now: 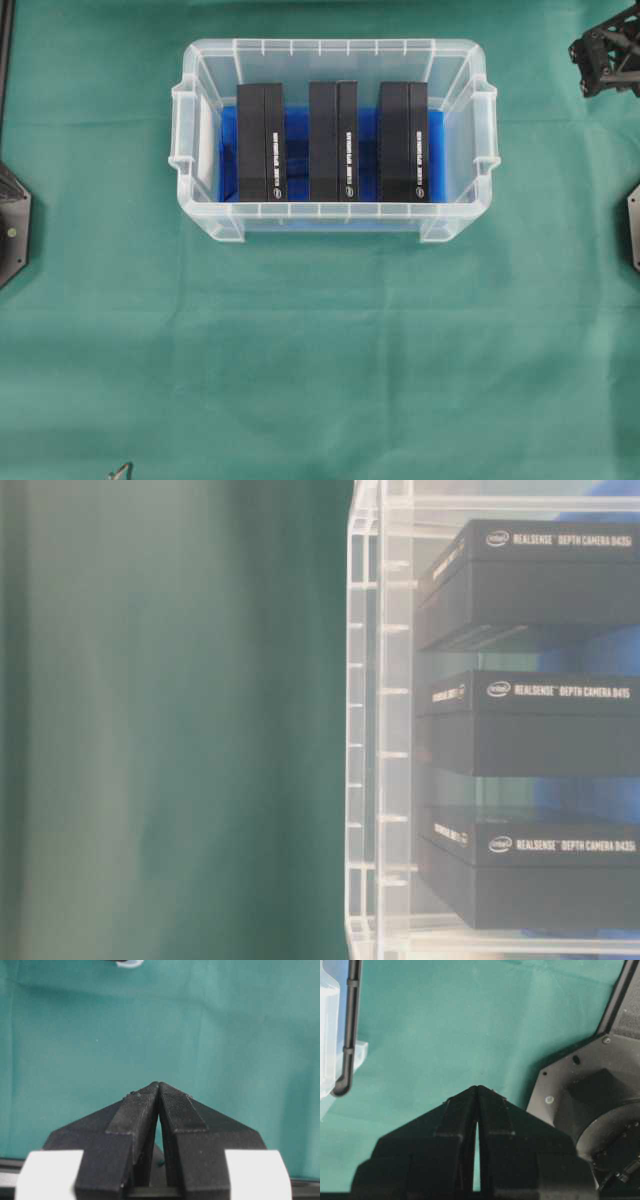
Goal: Take the box out of the case with the right arm.
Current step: 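Move the right gripper over the middle black RealSense box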
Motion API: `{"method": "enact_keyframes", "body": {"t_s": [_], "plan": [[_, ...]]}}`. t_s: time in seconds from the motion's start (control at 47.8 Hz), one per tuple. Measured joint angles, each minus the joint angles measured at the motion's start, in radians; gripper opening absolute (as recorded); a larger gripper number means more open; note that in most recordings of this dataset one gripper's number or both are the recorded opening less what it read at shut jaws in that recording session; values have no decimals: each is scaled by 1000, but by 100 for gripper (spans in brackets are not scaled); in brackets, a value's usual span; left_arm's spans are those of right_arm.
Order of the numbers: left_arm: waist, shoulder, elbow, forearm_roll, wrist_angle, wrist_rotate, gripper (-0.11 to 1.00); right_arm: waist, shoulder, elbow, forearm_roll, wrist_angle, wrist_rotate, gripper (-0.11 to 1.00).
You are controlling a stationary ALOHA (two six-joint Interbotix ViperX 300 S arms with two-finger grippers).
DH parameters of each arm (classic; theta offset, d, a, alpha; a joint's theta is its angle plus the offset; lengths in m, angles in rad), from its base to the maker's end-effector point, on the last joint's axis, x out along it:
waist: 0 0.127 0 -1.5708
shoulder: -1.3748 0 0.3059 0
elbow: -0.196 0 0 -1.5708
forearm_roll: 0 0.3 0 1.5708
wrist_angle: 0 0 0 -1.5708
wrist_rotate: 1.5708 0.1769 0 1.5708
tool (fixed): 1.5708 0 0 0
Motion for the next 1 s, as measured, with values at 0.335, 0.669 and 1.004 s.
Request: {"method": "enact_keyframes", "body": {"t_s": [0.335, 0.669, 1.004], "plan": [[-2, 0, 0, 2, 6, 2, 0, -2, 0, 0, 18, -3, 9, 0], [-2, 0, 2, 0, 8, 0, 0, -2, 0, 0, 17, -23, 35, 33], [-2, 0, 0, 2, 8, 2, 0, 0, 2, 21, 8, -21, 114, 93]]}}
